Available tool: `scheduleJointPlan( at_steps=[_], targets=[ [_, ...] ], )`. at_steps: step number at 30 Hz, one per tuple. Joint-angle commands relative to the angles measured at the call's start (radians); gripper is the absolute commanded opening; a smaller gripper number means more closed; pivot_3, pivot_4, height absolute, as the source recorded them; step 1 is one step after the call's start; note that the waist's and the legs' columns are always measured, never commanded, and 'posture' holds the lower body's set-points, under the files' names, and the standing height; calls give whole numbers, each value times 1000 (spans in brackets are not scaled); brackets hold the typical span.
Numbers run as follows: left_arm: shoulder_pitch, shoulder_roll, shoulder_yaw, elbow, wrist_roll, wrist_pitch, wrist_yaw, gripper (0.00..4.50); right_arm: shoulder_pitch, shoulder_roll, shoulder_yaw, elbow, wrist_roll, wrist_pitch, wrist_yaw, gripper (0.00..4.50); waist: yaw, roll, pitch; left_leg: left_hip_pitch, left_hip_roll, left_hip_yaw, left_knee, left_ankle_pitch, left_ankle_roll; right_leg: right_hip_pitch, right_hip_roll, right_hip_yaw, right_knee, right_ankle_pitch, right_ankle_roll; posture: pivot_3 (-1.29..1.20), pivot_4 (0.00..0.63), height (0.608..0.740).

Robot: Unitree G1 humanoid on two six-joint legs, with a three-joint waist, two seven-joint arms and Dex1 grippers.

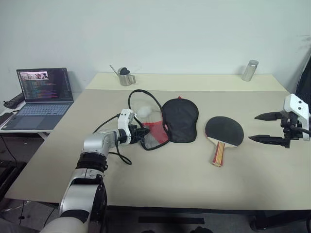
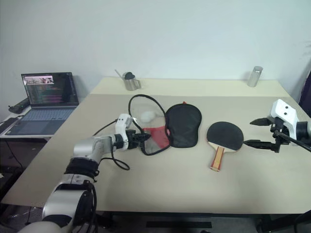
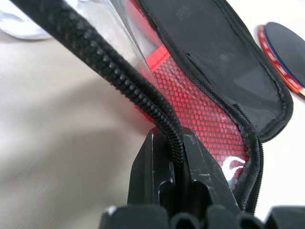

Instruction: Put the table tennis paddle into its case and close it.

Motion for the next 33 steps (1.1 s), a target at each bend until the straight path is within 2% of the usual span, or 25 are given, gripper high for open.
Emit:
scheduleJointPlan(
  at_steps=[1,8,20,33],
  targets=[
    [-11,35,6,-17,-6,-15,-38,60,1,-28,-48,-34,27,8,-7,4500,-3,0,0,0,0,0,0,0,0,0,0,0,0,0,0,0,150,740],
    [-12,69,-4,-15,-1,-23,-87,60,15,-35,-51,-43,35,12,-16,4500,-11,0,0,0,0,0,0,0,0,0,0,0,0,0,0,0,150,740],
    [-56,-56,23,63,16,-106,81,60,5,-31,-34,-34,34,1,-29,4500,-10,0,0,0,0,0,0,0,0,0,0,0,0,0,0,0,150,740],
    [-152,-111,39,196,19,-191,97,60,-8,-24,-21,-34,32,-1,-29,4500,-11,0,0,0,0,0,0,0,0,0,0,0,0,0,0,0,150,740]
  ],
)
